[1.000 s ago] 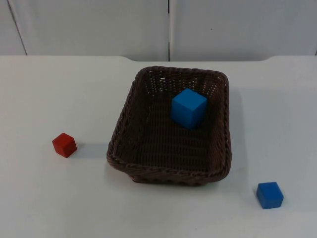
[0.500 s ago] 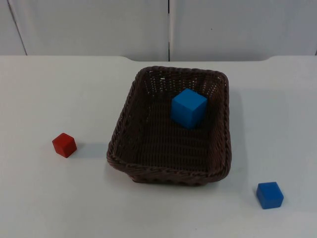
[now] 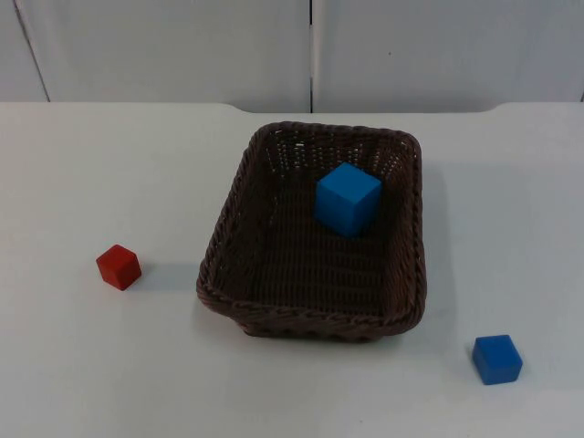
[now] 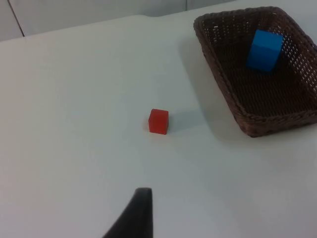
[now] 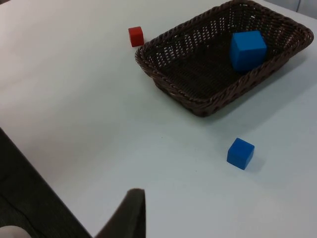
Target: Pick up the basket with the left hand and place the largest block into the basket with the right hand.
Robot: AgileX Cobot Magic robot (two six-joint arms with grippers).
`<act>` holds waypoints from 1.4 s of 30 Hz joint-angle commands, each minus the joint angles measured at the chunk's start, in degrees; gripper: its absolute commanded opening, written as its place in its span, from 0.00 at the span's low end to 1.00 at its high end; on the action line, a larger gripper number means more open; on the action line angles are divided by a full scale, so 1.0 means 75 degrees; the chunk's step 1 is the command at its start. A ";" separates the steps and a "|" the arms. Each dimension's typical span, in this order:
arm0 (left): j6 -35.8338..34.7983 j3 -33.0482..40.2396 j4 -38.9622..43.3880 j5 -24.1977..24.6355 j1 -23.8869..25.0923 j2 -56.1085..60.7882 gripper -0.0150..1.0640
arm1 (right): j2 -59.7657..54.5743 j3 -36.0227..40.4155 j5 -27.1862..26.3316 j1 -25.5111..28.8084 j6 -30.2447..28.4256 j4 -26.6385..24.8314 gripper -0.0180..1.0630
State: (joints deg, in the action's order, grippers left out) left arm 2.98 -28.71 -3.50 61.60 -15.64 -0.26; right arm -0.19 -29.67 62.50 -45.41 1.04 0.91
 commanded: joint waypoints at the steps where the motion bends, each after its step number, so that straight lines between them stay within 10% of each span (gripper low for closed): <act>1: -0.0043 0.0043 0.0010 -0.0010 0.0111 0.0035 0.99 | 0.0025 0.0020 -0.0097 0.0025 -0.0071 -0.0001 0.99; 21: -0.0043 0.0043 0.0026 -0.0010 0.2492 0.0035 0.99 | 0.0025 0.0020 -0.0097 0.0653 -0.0071 -0.0001 0.99; 42: -0.0043 0.0043 0.0026 -0.0010 0.2546 0.0035 0.99 | 0.0025 0.0020 -0.0097 0.3821 -0.0071 -0.0001 0.99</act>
State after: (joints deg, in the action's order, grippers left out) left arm 2.98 -28.71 -3.41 61.60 3.29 -0.26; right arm -0.19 -29.67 62.47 -17.31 0.66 0.91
